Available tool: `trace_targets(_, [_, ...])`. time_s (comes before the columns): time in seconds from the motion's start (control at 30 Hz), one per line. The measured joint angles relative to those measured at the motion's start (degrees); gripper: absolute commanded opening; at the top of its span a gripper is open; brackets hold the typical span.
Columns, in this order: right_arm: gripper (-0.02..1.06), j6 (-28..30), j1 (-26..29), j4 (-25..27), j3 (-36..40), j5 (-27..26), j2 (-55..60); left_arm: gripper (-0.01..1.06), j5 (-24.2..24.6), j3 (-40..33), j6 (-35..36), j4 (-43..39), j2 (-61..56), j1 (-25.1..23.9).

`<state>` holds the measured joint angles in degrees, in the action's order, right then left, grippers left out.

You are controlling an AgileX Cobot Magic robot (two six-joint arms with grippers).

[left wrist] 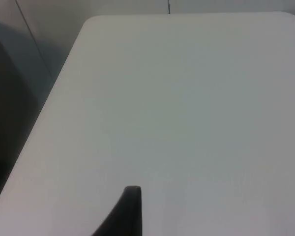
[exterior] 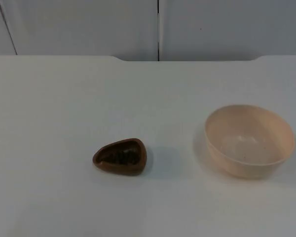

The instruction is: Pick up the bowl with the left hand and pour the coffee beans from the cup into the bowl with the right hand.

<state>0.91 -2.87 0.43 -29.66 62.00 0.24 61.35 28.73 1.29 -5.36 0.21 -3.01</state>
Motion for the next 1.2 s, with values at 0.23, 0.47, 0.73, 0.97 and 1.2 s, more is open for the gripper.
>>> trace_targets(0.23, [1.05,0.0,0.0,0.0,0.0,0.0,0.0,1.05,0.0,0.0,0.0,0.0,0.0,0.0])
trace_targets(0.47, [1.05,0.0,0.0,0.0,0.0,0.0,0.0,1.05,0.0,-0.09,0.0,0.0,0.0,0.0])
trace_targets(0.73, [1.05,0.0,0.0,0.0,0.0,0.0,0.0,1.05,0.0,-0.09,0.0,0.0,0.0,0.0])
trace_targets(0.97, [1.05,0.0,0.0,0.0,0.0,0.0,0.0,1.05,0.0,-0.09,0.0,0.12,0.0,0.0])
trace_targets(1.2, [1.05,0.0,0.0,0.0,0.0,0.0,0.0,1.05,0.0,-0.09,-0.46,0.42,0.0,0.0])
